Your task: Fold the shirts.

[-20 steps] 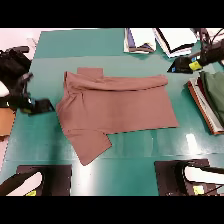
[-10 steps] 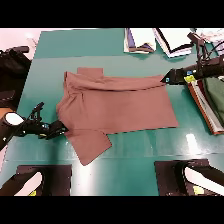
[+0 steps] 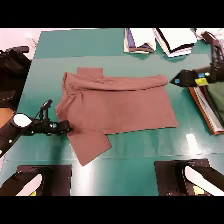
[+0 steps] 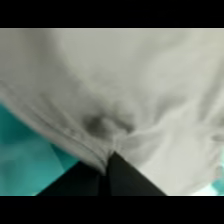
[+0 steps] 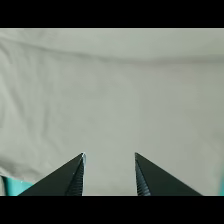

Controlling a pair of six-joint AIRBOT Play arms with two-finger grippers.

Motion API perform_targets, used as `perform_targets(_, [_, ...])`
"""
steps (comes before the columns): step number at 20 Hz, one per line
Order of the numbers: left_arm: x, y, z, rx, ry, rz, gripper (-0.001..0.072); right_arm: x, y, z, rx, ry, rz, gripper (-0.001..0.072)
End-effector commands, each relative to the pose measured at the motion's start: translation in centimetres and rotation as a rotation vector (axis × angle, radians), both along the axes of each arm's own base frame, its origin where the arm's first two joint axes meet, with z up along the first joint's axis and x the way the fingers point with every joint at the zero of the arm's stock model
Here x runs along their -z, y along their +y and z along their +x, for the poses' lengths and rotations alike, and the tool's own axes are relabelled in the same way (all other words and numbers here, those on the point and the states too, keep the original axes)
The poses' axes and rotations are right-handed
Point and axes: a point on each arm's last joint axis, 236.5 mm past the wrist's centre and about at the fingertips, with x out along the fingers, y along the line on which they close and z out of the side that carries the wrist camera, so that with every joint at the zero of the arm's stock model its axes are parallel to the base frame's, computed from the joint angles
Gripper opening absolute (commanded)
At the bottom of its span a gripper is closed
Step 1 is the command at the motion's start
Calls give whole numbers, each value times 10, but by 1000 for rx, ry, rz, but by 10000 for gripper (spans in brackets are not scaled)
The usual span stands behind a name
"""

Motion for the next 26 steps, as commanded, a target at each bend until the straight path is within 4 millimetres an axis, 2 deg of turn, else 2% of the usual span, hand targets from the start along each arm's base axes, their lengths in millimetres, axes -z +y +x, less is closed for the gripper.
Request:
perform_targets(1, [-33, 5, 16, 65, -85, 54, 24, 45, -62, -46, 160, 161, -36, 368])
perform_targets(2, [-40, 5, 20, 71, -102, 58, 24, 70, -83, -67, 233, 240, -38, 405])
perform_targets(3, [-46, 4, 24, 73, -115, 57, 24, 92, -97, -86, 297, 311, -14, 545])
perform_targets(4, [-50, 4, 27, 72, -126, 56, 24, 115, -104, -102, 363, 376, 39, 582])
perform_targets(6, [-51, 4, 29, 69, -132, 56, 24, 151, -104, -118, 440, 453, 151, 571])
perform_targets(8, [-51, 4, 27, 73, -126, 56, 24, 175, -90, -124, 442, 503, 246, 507])
perform_targets(10, [-51, 4, 27, 73, -127, 56, 24, 191, -76, -120, 444, 527, 316, 506])
perform_targets(12, [-51, 4, 27, 73, -127, 55, 25, 203, -65, -112, 423, 542, 329, 476])
perform_targets(14, [-51, 4, 27, 72, -126, 55, 24, 209, -52, -103, 372, 553, 322, 447])
perform_targets(17, [-51, 4, 27, 73, -125, 54, 25, 211, -35, -90, 284, 559, 285, 441])
perform_targets(19, [-51, 4, 26, 74, -122, 53, 25, 210, -28, -84, 234, 556, 255, 353])
perform_targets(20, [-50, 3, 25, 76, -120, 53, 25, 210, -26, -81, 215, 550, 238, 339])
perform_targets(21, [-50, 3, 25, 77, -118, 52, 25, 209, -25, -80, 193, 546, 216, 250])
perform_targets(22, [-50, 3, 25, 78, -117, 53, 24, 208, -24, -79, 169, 541, 194, 113])
perform_targets(23, [-51, 3, 25, 77, -120, 54, 24, 206, -23, -77, 148, 533, 171, 16])
perform_targets(25, [-63, 7, 34, 81, -153, 76, 23, 190, -26, -67, 115, 470, 116, 15])
perform_targets(26, [-82, 11, 44, 82, -192, 99, 23, 171, -31, -55, 109, 402, 89, 15])
